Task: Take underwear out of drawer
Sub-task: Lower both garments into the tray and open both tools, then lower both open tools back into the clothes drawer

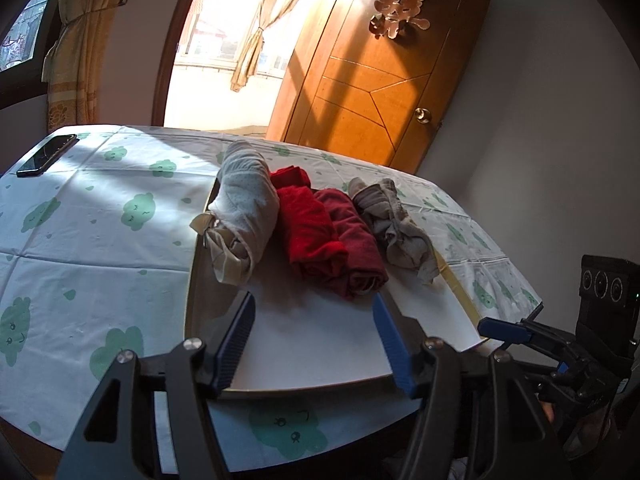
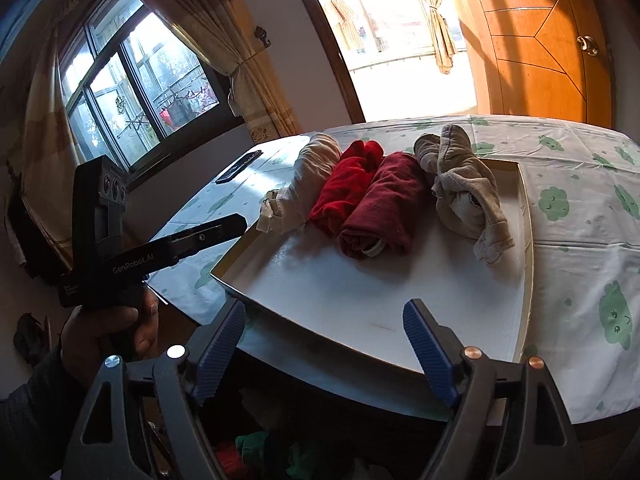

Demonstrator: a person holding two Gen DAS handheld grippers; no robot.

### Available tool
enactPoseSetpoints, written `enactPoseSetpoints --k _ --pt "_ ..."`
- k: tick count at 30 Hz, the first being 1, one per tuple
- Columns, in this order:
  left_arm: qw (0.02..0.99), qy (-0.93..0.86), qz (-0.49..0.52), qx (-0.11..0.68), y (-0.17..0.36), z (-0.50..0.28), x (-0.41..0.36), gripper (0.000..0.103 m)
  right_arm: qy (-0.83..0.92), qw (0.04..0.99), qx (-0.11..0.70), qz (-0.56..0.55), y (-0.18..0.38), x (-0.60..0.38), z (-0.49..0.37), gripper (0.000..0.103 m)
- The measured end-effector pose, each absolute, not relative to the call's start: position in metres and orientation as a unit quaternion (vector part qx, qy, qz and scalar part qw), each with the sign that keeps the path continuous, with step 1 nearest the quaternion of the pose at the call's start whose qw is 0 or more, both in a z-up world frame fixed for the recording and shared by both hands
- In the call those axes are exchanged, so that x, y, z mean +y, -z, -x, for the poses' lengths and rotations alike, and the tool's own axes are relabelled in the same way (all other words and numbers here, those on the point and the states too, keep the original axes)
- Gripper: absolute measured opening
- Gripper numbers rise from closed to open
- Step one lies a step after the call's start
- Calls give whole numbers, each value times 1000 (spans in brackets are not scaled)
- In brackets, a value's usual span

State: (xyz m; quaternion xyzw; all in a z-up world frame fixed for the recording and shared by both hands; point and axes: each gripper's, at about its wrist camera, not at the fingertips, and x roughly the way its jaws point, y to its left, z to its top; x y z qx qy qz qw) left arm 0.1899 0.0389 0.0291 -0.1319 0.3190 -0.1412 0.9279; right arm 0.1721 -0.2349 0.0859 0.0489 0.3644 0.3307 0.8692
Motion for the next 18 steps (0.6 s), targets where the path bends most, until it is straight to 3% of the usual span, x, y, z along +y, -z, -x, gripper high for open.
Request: enactPoseSetpoints --k 18 --pt "927 168 69 329 11 -101 9 62 -337 860 384 7 -40 -265 -94 85"
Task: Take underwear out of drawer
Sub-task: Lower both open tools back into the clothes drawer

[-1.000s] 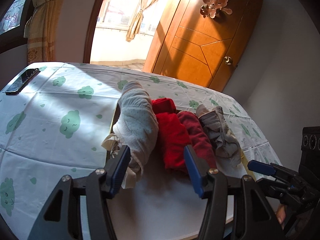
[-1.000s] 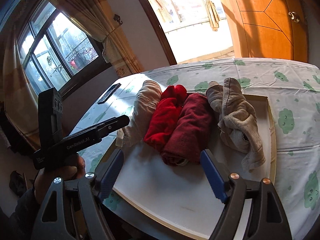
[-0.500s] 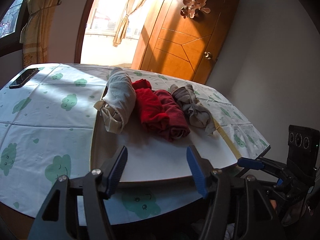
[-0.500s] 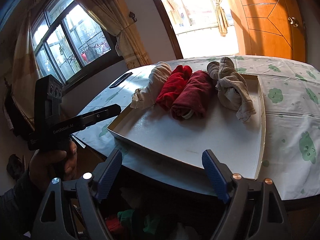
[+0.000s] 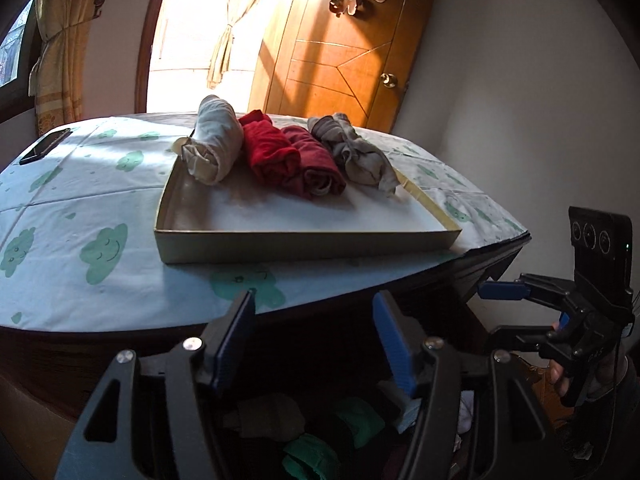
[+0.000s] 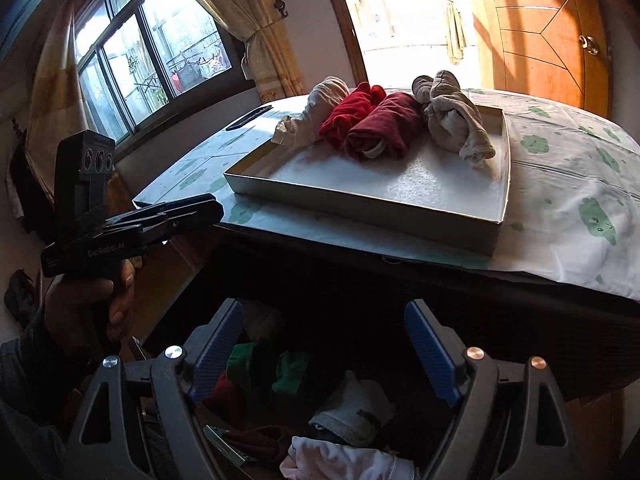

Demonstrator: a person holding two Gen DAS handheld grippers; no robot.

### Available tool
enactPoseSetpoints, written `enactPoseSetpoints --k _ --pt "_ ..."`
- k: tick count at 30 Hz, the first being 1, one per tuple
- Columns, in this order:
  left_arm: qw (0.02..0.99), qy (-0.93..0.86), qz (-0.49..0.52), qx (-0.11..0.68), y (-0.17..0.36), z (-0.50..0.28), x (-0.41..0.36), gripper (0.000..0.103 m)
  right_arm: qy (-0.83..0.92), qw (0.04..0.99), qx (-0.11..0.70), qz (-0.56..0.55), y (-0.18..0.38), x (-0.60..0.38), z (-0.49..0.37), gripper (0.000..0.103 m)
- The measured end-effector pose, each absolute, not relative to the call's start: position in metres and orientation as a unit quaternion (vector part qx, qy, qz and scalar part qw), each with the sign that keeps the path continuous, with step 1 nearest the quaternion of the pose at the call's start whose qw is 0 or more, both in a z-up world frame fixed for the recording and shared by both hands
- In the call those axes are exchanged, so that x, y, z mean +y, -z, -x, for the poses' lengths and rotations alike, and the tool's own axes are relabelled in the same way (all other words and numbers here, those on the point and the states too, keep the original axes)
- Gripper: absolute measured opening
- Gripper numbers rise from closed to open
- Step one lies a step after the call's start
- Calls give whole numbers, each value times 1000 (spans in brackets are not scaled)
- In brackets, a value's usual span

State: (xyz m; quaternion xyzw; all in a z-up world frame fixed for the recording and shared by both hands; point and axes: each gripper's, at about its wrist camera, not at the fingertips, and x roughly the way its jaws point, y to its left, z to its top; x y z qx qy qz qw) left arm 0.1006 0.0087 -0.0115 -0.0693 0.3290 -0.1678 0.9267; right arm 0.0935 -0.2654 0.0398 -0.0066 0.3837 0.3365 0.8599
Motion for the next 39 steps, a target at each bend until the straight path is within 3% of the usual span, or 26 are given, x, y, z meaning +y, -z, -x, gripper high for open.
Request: enactPoseSetpoints --k 39 --pt "866 198 -97 449 81 -73 -45 66 -348 755 512 215 56 -278 -77 85"
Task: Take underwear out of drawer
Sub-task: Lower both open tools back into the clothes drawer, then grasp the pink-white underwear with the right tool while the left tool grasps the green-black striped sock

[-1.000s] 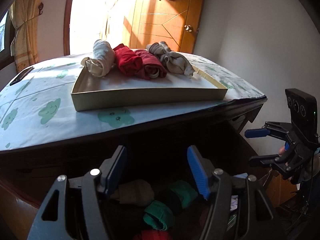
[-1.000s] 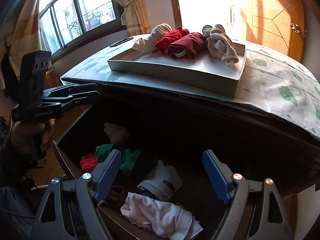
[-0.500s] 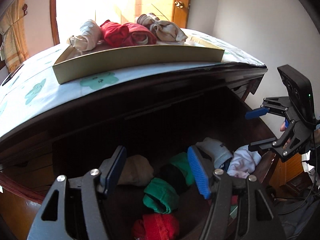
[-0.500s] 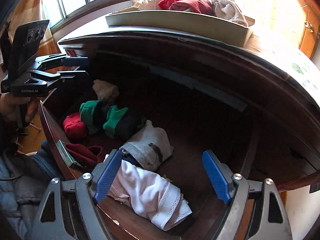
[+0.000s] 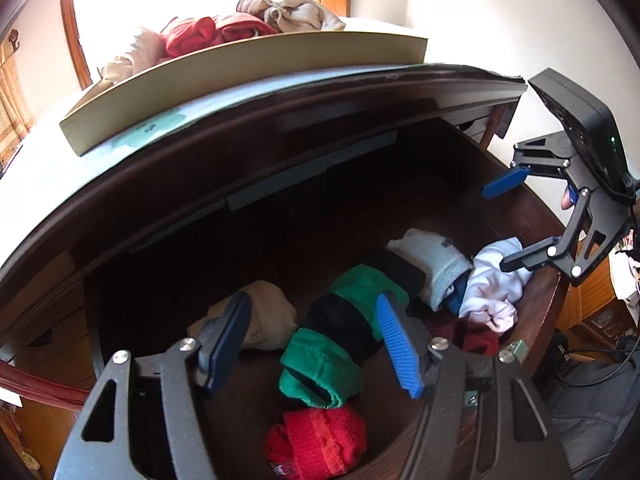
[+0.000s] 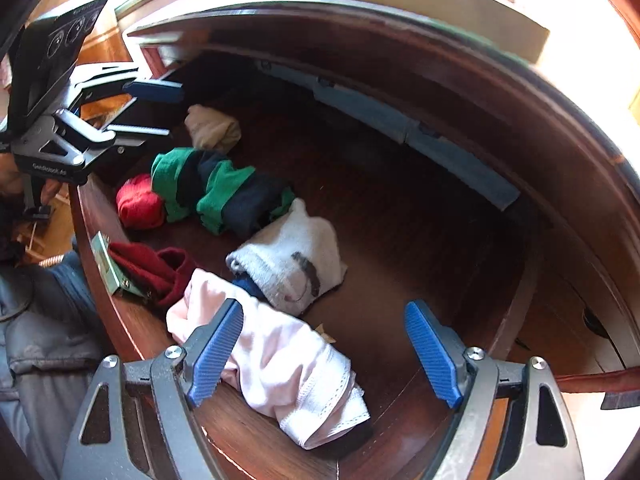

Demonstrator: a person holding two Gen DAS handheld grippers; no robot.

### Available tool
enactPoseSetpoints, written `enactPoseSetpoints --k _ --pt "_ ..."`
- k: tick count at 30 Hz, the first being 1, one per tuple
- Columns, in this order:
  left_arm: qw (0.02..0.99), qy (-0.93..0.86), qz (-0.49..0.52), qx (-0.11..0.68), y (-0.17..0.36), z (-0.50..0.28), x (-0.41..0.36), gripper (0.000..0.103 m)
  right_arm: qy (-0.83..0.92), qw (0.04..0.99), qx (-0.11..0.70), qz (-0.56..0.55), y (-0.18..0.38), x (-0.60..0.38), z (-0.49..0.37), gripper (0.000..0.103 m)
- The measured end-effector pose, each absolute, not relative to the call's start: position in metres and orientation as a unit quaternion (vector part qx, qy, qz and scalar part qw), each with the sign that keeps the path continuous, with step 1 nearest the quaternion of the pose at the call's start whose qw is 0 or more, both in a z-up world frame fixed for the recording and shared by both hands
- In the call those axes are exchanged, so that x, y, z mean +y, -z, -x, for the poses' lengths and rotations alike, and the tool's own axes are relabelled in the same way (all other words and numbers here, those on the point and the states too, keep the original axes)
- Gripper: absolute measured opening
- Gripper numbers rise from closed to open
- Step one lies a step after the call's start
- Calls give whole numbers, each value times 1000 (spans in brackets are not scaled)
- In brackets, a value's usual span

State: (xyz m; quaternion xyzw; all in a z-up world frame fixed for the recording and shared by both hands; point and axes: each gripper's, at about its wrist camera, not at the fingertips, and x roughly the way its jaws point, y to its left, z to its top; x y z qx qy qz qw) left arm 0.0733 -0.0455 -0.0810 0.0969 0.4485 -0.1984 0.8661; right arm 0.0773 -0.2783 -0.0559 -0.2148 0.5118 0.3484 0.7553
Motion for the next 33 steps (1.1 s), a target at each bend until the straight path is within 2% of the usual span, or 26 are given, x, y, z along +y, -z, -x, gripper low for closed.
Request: enactPoseSetpoints --k 10,12,14,22,27,29,33 --pt "861 201 -104 456 85 -75 -47 67 -371 707 552 241 70 -270 -84 84" --pt "859 203 -104 458 86 -76 -47 67 -374 699 560 241 72 -268 -87 77" --pt "857 205 -106 460 86 -76 -48 67 -378 690 569 238 75 -266 -91 65" --pt "849 210 -125 468 88 -78 -54 67 -411 644 602 232 88 -258 -95 59" --pt "845 217 -130 471 90 -80 -59 67 -426 627 611 226 93 -254 -91 41" --pt "841 223 -133 474 91 -80 -61 67 -422 631 608 234 91 -254 -89 21" --pt "832 232 -151 480 93 -81 -69 67 -379 652 605 254 92 -257 -93 19"
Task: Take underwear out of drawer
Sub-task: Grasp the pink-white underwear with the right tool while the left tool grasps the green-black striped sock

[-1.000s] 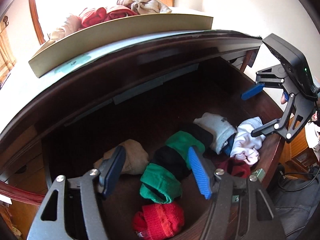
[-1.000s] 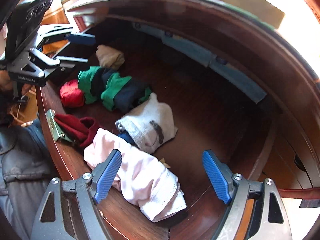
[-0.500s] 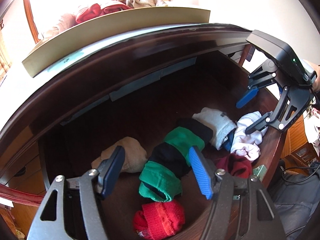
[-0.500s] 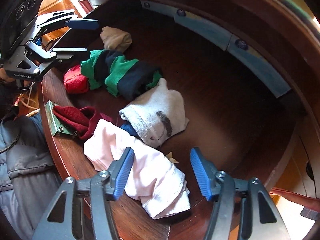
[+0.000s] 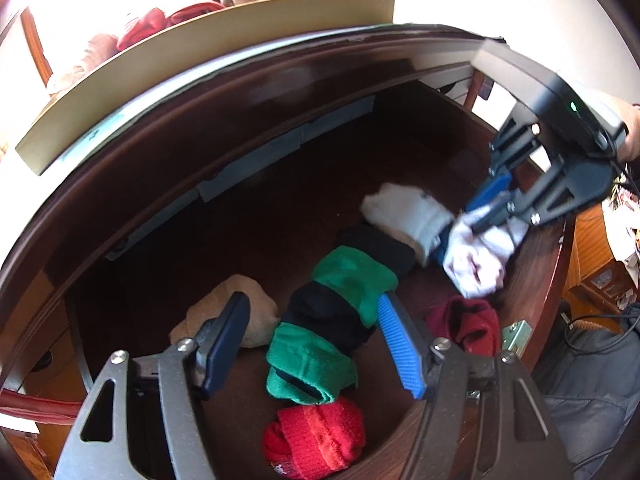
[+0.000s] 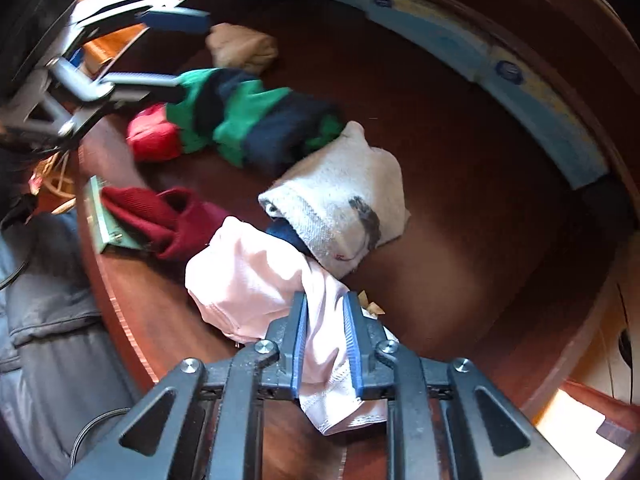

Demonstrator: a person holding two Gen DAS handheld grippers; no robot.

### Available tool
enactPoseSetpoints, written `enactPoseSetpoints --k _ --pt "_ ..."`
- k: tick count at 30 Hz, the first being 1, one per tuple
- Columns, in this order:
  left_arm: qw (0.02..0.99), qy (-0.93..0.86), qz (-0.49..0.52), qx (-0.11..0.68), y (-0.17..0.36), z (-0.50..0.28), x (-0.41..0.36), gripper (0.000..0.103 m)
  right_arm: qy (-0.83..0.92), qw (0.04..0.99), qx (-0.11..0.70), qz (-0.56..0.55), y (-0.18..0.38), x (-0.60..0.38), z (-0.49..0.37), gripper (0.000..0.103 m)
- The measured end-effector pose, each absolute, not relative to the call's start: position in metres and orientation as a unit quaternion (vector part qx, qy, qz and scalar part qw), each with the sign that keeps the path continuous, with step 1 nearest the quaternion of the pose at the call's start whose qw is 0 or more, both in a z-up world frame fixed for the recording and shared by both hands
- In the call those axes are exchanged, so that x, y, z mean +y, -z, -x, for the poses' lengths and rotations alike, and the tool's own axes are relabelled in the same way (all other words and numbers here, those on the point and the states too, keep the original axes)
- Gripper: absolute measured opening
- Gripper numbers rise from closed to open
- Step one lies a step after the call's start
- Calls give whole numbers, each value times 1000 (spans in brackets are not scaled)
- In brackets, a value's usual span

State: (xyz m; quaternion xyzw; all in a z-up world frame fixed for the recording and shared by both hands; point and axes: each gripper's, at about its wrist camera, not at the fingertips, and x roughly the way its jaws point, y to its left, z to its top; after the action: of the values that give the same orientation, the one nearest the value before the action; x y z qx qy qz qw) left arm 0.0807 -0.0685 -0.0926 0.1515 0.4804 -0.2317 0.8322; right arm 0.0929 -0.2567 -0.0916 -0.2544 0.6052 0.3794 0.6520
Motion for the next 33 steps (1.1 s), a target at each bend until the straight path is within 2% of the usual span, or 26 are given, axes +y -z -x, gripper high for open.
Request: enactPoseSetpoints --k 7,9,11,12,18,22,33 --pt "807 258 -178 501 100 -87 -84 67 -356 677 599 236 83 -264 -105 19" --pt "797 269 -177 511 103 -90 -87 67 -369 678 599 215 80 -265 -107 23" --pt "787 279 -183 519 107 -92 -90 67 -373 672 601 221 82 -264 -106 58" --pt "783 283 -185 522 108 -93 -91 67 -372 671 598 232 83 -261 -103 62" --pt "758 293 -184 552 123 -108 -99 68 -364 670 596 253 90 -246 -97 62" --pt "745 299 -218 555 131 -110 -110 68 -358 665 597 271 99 -234 -95 62" --pt "722 294 -239 580 152 -124 -124 66 -371 665 594 258 122 -226 -86 60"
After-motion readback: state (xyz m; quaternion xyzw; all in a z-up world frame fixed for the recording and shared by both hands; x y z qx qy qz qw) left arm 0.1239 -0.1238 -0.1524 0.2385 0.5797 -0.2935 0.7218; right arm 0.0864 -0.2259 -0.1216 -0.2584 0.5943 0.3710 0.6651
